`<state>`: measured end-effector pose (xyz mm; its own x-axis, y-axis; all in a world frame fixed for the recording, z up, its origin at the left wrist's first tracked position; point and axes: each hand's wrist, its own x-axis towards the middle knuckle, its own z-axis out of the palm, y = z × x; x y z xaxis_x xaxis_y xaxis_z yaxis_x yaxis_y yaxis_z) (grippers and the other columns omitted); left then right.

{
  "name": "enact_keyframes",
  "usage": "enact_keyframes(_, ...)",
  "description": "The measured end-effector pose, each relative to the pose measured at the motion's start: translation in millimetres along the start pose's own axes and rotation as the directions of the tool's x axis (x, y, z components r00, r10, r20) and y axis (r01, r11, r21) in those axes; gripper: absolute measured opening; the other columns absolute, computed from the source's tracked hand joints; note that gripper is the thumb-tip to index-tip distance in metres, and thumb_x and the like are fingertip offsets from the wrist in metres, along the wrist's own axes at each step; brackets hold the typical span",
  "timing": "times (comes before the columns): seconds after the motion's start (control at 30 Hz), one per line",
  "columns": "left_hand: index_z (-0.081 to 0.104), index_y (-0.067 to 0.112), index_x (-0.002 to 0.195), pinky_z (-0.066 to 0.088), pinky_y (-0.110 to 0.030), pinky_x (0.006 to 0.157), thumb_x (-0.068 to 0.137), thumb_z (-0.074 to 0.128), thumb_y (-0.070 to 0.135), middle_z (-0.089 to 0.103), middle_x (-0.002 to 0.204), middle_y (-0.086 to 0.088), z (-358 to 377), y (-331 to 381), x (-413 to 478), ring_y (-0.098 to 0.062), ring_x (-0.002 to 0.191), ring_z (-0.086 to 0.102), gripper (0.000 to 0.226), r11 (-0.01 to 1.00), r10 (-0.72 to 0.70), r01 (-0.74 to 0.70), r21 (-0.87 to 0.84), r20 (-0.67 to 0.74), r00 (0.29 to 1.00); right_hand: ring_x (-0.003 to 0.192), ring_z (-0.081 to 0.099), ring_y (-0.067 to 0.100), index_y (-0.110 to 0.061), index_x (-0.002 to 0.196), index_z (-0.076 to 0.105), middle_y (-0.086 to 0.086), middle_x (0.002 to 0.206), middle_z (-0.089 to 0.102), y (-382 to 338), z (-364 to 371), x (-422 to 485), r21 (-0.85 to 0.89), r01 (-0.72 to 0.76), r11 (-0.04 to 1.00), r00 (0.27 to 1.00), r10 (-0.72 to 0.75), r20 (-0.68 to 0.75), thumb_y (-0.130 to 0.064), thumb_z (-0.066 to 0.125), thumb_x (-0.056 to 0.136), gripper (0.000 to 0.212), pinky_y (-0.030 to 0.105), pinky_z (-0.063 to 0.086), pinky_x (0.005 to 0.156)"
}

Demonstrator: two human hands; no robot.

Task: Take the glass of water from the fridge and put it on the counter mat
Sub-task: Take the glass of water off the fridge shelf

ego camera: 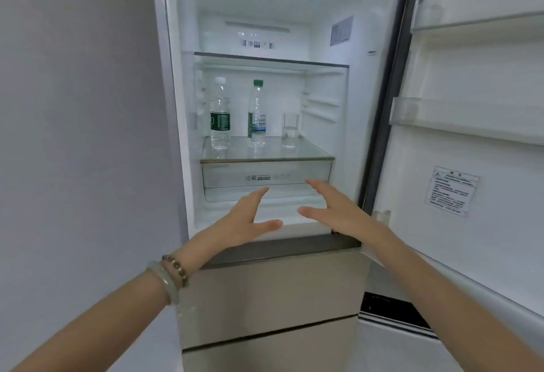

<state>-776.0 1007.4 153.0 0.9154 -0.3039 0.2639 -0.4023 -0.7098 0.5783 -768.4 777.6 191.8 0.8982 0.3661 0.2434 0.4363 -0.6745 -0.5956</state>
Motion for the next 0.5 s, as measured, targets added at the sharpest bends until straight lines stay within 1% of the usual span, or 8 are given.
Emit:
enact_keyframes(0.07,0.012,0.024,0.154,0.019,-0.031,0.117,0.087,0.060,0.053,0.018,0.160,0.006,-13.4,-13.4,3.6,-0.012,0.146,0.018,0.087,0.992,-0.072,0.069,-0.107,-0.024,0.997,0.140,0.030,0.011,-0.030,0.147,0.025,-0.004,0.154,0.032,-4.2,6.2,21.4,0.065,0.033,0.997,0.999,-0.032,-0.014,-0.042,0.067,0.085,0.076,0.026,0.025,0.111)
enact_keyframes(0.13,0.013,0.025,0.153,0.023,-0.030,0.115,0.087,0.061,0.052,0.022,0.159,0.005,-22.7,-23.6,14.9,-0.009,0.144,0.023,0.086,0.967,-0.116,0.105,-0.232,-0.034,0.993,0.137,0.034,0.010,-0.031,0.147,0.024,-0.004,0.152,0.034,-6.3,9.6,41.8,0.134,0.060,0.989,0.998,-0.055,-0.042,-0.042,0.070,0.082,0.081,0.025,0.028,0.108)
enact_keyframes(0.23,0.017,0.025,0.151,0.030,-0.022,0.101,0.087,0.061,0.049,0.029,0.156,0.004,-29.0,-36.8,42.1,-0.006,0.138,0.030,0.082,0.919,-0.148,0.118,-0.376,-0.050,0.988,0.133,0.037,0.008,-0.035,0.146,0.024,-0.004,0.149,0.037,-4.8,10.2,71.5,0.198,0.095,0.976,0.990,-0.072,-0.121,-0.041,0.073,0.078,0.084,0.027,0.031,0.106)
enact_keyframes(0.27,0.017,0.024,0.151,0.031,-0.022,0.100,0.087,0.063,0.048,0.031,0.155,0.004,-29.4,-39.9,53.1,-0.006,0.138,0.031,0.082,0.913,-0.149,0.111,-0.393,-0.066,0.987,0.133,0.037,0.008,-0.035,0.146,0.024,-0.004,0.148,0.038,-3.4,9.4,81.1,0.211,0.100,0.972,0.986,-0.069,-0.149,-0.041,0.074,0.077,0.085,0.028,0.032,0.107)
enact_keyframes(0.37,0.015,0.024,0.151,0.032,-0.031,0.110,0.082,0.068,0.050,0.029,0.155,0.002,-28.3,-47.6,92.5,-0.012,0.141,0.030,0.091,0.934,-0.118,0.076,-0.349,-0.100,0.988,0.133,0.038,0.009,-0.034,0.146,0.025,-0.003,0.149,0.037,5.1,3.1,110.3,0.221,0.101,0.970,0.976,-0.054,-0.209,-0.038,0.076,0.077,0.086,0.032,0.034,0.109)
enact_keyframes(0.4,0.014,0.024,0.152,0.030,-0.031,0.111,0.080,0.069,0.051,0.028,0.156,0.002,-28.3,-48.4,106.6,-0.013,0.142,0.029,0.094,0.939,-0.096,0.057,-0.338,-0.101,0.990,0.133,0.038,0.010,-0.033,0.146,0.025,-0.003,0.149,0.037,8.9,0.1,119.4,0.215,0.099,0.972,0.973,-0.049,-0.225,-0.037,0.076,0.077,0.086,0.033,0.034,0.110)
enact_keyframes(0.5,0.010,0.024,0.153,0.025,-0.026,0.109,0.076,0.073,0.051,0.022,0.159,0.001,-31.7,-48.9,151.7,-0.014,0.144,0.024,0.103,0.952,-0.035,-0.001,-0.307,-0.110,0.993,0.134,0.038,0.013,-0.031,0.146,0.026,0.000,0.148,0.038,22.8,-12.3,147.5,0.209,0.067,0.976,0.960,-0.006,-0.280,-0.037,0.077,0.076,0.087,0.037,0.035,0.111)
